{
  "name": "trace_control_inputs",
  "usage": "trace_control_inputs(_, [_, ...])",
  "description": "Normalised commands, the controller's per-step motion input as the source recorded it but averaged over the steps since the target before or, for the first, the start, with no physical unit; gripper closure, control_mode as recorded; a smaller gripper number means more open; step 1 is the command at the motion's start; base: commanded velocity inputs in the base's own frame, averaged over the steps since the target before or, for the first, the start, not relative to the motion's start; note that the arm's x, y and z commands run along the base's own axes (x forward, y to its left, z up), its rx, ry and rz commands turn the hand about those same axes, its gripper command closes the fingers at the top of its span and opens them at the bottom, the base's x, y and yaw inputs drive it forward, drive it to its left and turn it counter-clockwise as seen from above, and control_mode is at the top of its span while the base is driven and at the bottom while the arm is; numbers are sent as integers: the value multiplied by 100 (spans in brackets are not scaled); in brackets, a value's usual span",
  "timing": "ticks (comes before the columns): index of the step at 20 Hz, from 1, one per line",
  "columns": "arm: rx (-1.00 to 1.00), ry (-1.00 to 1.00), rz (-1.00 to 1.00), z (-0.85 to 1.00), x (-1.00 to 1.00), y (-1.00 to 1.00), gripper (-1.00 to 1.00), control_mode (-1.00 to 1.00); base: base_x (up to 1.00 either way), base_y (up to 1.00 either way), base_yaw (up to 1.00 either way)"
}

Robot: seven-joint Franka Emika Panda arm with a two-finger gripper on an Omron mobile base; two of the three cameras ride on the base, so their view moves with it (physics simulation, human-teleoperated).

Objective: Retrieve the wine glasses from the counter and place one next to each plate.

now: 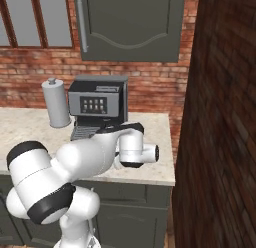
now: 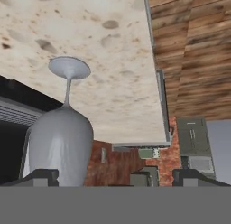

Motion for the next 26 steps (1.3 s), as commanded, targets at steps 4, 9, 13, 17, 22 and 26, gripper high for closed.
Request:
trace_control_inputs(4, [0,7,0,-15,11,13,-100,-100,0,0,0])
trace_control_inputs(9, [0,4,0,-21,14,3,-100,-100,0,0,0])
trace_control_inputs(13, [0,3,0,-23,12,3,-100,-100,0,0,0])
trace_control_inputs(17, [0,0,0,-24,11,10,-100,-100,0,0,0])
trace_control_inputs(22, [2,0,0,-10,6,11,-100,-100,0,0,0])
trace_control_inputs(26, [1,4,0,-12,6,21,-100,-100,0,0,0])
